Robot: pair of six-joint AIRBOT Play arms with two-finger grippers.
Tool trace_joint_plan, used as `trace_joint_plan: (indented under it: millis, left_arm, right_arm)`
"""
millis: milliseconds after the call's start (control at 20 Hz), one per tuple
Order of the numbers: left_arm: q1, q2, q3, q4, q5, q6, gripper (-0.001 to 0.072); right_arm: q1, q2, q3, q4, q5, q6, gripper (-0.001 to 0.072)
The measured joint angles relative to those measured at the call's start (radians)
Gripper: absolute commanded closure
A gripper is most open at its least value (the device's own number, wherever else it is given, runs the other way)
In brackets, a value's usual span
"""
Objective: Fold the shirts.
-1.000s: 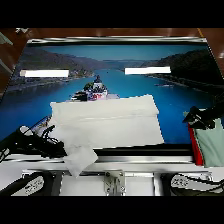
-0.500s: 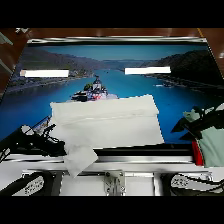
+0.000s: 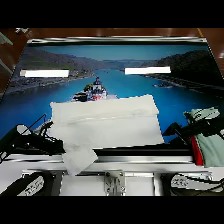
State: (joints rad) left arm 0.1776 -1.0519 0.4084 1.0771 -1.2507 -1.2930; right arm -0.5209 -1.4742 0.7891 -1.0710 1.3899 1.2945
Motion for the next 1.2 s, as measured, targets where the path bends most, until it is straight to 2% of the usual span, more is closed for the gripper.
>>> trace_joint_plan:
  millis: [150, 250, 300, 350, 400, 500, 750, 1000, 1200]
  left_arm:
    - [0.000, 0.010, 0.006, 0.000, -0.007, -0.001, 0.0665]
    - [0.000, 0.014, 0.008, 0.000, -0.013, -0.001, 0.0665]
    - [0.000, 0.015, 0.008, 0.000, -0.013, -0.001, 0.0665]
    - [0.000, 0.016, 0.009, -0.001, -0.014, -0.001, 0.0665]
    - [0.000, 0.016, 0.011, 0.000, -0.016, -0.001, 0.0665]
    - [0.000, 0.018, 0.029, 0.002, -0.019, 0.002, 0.0665]
    - [0.016, 0.029, 0.182, 0.013, -0.067, 0.095, 0.0667]
    - [0.067, -0.026, 0.381, 0.021, -0.068, 0.116, 0.0666]
    - [0.082, -0.177, 0.545, 0.014, -0.024, 0.116, 0.0665]
  right_arm:
    - [0.068, -0.013, -0.005, 0.003, -0.031, -0.005, 0.0074]
    - [0.125, -0.032, -0.007, 0.005, -0.040, 0.009, 0.0240]
    - [0.150, -0.041, -0.007, 0.005, -0.050, 0.015, 0.0400]
    - [0.174, -0.051, -0.007, 0.003, -0.065, 0.022, 0.0612]
    - [0.193, -0.057, -0.007, 0.002, -0.077, 0.027, 0.0648]
    - [0.217, -0.064, 0.002, 0.008, -0.078, 0.021, 0.0648]
    - [0.260, -0.047, 0.098, 0.027, -0.096, -0.046, 0.0650]
    - [0.334, -0.048, 0.262, 0.040, -0.228, 0.005, 0.0651]
    - [0.394, -0.127, 0.421, 0.042, -0.312, 0.058, 0.0651]
